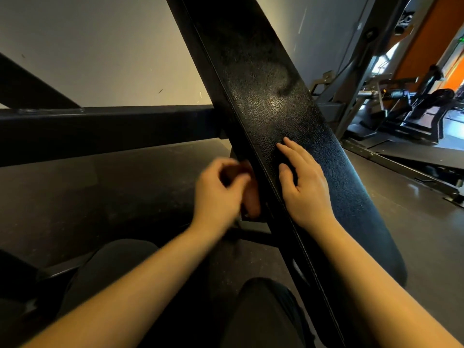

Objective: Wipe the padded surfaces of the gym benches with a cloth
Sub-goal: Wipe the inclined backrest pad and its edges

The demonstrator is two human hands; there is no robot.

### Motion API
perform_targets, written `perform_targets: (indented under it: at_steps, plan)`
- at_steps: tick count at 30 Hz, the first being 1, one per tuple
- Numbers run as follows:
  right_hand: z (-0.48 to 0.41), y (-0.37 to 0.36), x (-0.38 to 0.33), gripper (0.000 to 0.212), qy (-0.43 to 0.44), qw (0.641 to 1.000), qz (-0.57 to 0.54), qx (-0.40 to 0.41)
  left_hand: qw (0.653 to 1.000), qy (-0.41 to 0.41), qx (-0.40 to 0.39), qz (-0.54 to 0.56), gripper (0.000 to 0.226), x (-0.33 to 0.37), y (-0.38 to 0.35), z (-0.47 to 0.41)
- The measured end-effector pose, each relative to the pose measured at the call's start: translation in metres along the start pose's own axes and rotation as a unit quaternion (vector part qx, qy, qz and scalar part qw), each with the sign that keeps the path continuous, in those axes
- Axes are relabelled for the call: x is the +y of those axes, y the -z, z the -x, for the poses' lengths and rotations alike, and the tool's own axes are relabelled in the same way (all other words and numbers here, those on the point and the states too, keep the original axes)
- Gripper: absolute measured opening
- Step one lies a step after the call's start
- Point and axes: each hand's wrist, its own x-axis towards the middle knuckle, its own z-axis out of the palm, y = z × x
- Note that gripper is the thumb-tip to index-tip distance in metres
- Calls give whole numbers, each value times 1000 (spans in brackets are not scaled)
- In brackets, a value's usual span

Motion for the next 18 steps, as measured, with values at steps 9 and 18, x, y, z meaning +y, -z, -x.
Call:
perform_targets:
  at_steps: [9,18]
  plan:
    - [0,-3,0,45,2,1000,16,12,998,8,-23,54,16,13,-15,61]
    - [1,-2,-1,44,3,1000,12,12,995,1,90,35,12,25,-4,-61]
